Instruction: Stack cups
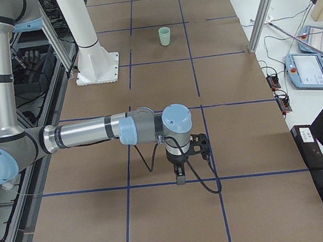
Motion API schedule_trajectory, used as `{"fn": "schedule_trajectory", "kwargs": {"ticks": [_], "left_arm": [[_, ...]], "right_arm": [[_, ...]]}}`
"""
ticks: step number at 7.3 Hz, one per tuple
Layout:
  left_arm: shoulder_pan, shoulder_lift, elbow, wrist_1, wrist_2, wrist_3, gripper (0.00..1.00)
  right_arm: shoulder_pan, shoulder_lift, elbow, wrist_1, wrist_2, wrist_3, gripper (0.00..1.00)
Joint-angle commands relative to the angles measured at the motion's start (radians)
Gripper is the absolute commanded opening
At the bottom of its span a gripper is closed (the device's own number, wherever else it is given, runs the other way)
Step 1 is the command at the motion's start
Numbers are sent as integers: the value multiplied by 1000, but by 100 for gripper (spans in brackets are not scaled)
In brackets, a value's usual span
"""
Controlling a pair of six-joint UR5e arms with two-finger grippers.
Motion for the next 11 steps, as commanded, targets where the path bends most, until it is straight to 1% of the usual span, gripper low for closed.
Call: {"fn": "schedule_trajectory", "kwargs": {"ticks": [1, 2, 3, 5, 8, 11], "left_arm": [[-87, 40, 70, 7, -40, 50, 100], [-89, 43, 79, 5, -84, -14, 100], [-87, 77, 75, -7, -89, -51, 100], [-87, 76, 57, -7, -82, -51, 100], [-87, 63, 61, -9, -80, -42, 100], [-87, 65, 69, -36, -82, -44, 100]], "right_arm": [[1, 0, 0, 0, 0, 0, 100], [1, 0, 0, 0, 0, 0, 100], [-1, -1, 0, 0, 0, 0, 100], [1, 0, 0, 0, 0, 0, 100], [1, 0, 0, 0, 0, 0, 100], [-1, 0, 0, 0, 0, 0, 100]]}}
